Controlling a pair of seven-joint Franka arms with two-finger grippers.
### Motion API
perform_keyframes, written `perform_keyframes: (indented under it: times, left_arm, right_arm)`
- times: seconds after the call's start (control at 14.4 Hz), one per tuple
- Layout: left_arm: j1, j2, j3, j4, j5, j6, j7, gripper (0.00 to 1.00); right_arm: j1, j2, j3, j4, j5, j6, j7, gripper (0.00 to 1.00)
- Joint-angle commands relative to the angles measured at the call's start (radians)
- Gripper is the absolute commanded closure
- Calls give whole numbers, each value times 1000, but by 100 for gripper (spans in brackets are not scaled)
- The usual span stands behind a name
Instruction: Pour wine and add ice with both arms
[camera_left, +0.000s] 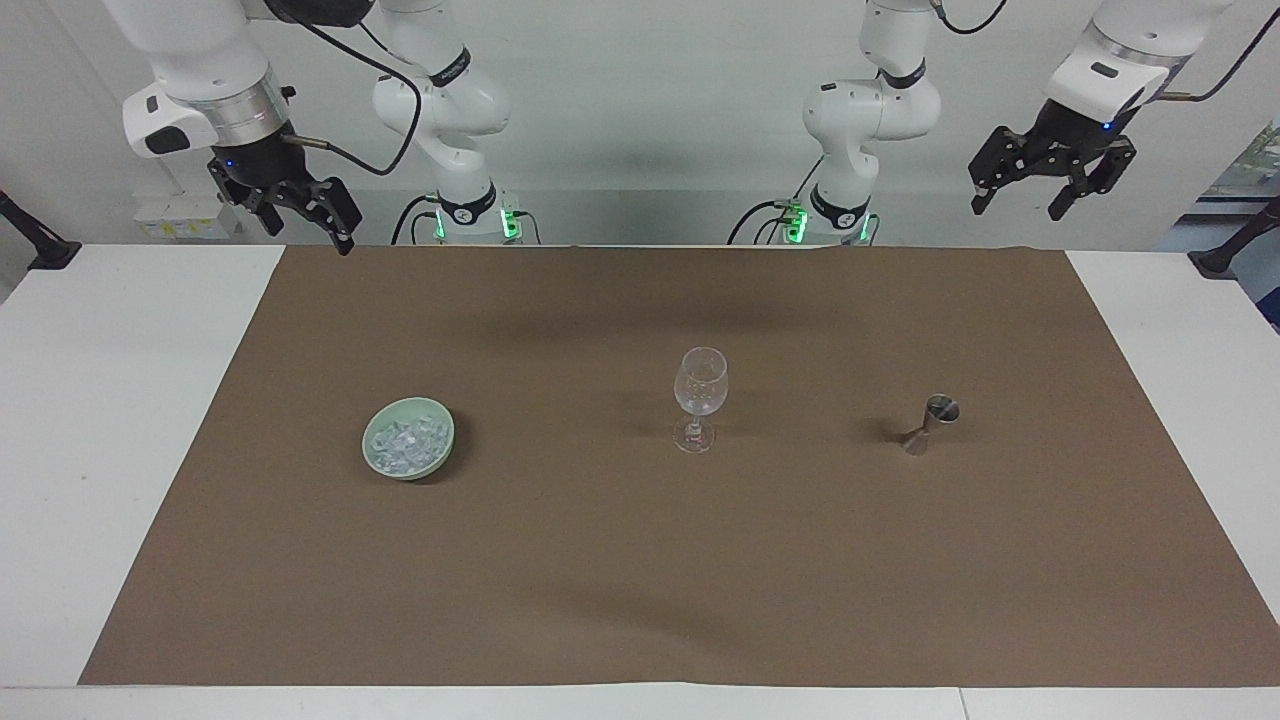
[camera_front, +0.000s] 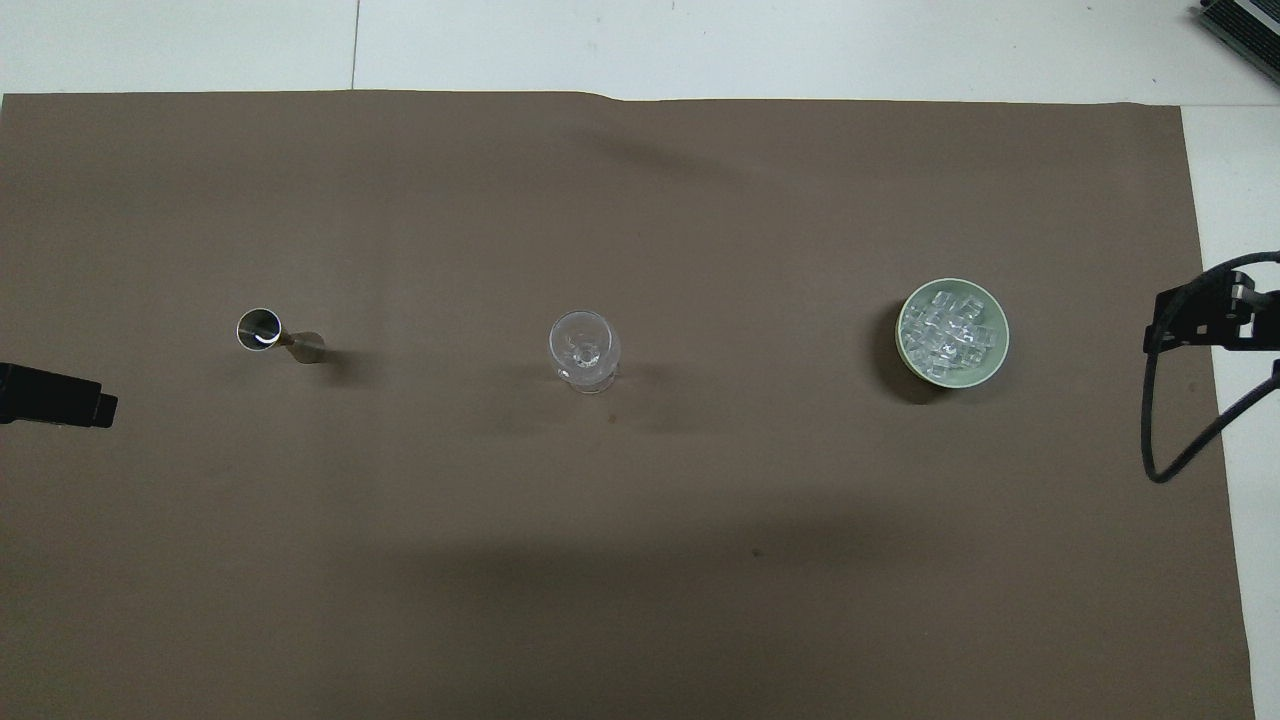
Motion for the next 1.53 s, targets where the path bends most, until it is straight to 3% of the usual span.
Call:
perform_keyframes:
  times: [0.0,0.56,0.9,1.11,1.46]
  left_arm:
    - [-12,-20,9,-27,14,-16,16,0]
    - [6,-58,43,12,19,-22,3,0]
    - [6,-270,43,32,19,-60,4,0]
    - [6,-274,41,43,19,-141,4,0]
    - [5,-271,17,45,20,-163,7,0]
  right_arm:
    - [-6,-4,3,-8,5,17,-17,0]
    - [-6,-4,3,-8,5,17,-17,0]
    - [-6,-4,3,-8,5,17,-17,0]
    - [-6,-4,3,-8,5,17,-17,0]
    - [-6,-4,3,-8,5,17,-17,0]
